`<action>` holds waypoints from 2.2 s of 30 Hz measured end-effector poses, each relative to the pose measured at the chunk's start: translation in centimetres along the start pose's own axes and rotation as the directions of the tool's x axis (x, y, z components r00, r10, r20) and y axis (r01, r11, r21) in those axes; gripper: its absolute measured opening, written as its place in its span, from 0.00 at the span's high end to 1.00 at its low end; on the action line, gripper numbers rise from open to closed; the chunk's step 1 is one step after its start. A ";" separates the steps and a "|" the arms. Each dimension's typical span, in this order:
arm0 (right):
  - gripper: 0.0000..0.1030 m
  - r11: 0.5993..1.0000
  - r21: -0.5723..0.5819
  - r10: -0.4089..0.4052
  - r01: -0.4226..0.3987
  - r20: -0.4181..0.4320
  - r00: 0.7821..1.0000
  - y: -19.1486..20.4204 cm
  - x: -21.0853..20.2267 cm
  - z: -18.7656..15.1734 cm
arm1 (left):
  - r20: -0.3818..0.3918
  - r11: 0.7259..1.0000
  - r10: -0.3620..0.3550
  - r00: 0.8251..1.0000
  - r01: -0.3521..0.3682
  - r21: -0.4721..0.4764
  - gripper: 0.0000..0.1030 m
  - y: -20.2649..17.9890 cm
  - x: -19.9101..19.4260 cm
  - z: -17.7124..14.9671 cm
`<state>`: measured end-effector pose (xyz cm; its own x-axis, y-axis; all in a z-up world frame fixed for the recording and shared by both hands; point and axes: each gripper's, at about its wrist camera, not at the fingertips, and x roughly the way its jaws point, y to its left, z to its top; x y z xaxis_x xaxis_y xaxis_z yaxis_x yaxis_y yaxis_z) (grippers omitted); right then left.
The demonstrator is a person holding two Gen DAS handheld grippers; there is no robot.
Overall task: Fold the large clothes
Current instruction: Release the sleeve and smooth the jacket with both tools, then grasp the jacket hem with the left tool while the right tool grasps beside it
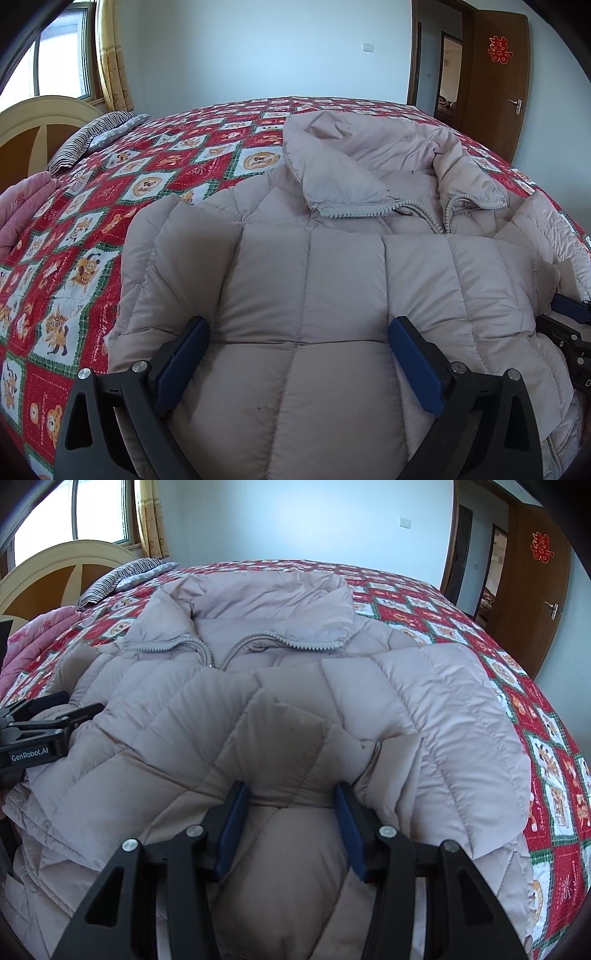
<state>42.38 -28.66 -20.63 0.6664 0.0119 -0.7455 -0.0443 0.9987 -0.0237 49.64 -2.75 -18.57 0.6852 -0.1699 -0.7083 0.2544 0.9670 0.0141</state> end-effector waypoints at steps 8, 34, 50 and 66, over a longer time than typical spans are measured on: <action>0.49 0.999 -0.018 -0.026 0.026 0.006 1.000 0.4 0.2 -0.1 | -0.013 1.000 0.010 1.000 -0.009 0.005 0.03 -0.1 0.4 0.0; 0.45 1.000 0.004 0.016 -0.016 0.023 1.000 0.1 -0.1 -0.2 | 0.075 0.994 -0.109 0.991 0.109 -0.002 0.02 0.7 -4.0 8.7; 0.21 0.987 0.045 0.155 -0.157 0.039 0.987 -0.5 -0.1 -0.2 | -0.052 0.976 -0.045 0.998 0.055 0.213 0.27 -3.4 10.9 16.7; 0.20 0.981 0.131 0.138 -0.145 0.065 0.988 -6.5 -0.6 12.5 | 0.001 0.968 -0.115 0.993 0.112 0.226 0.94 -1.3 7.6 16.4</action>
<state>51.59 -34.54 -11.73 0.7012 0.1526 -0.6965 -0.0431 0.9841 0.1722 65.72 -8.38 -12.38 0.6523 -0.2802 -0.7042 0.4768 0.8740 0.0939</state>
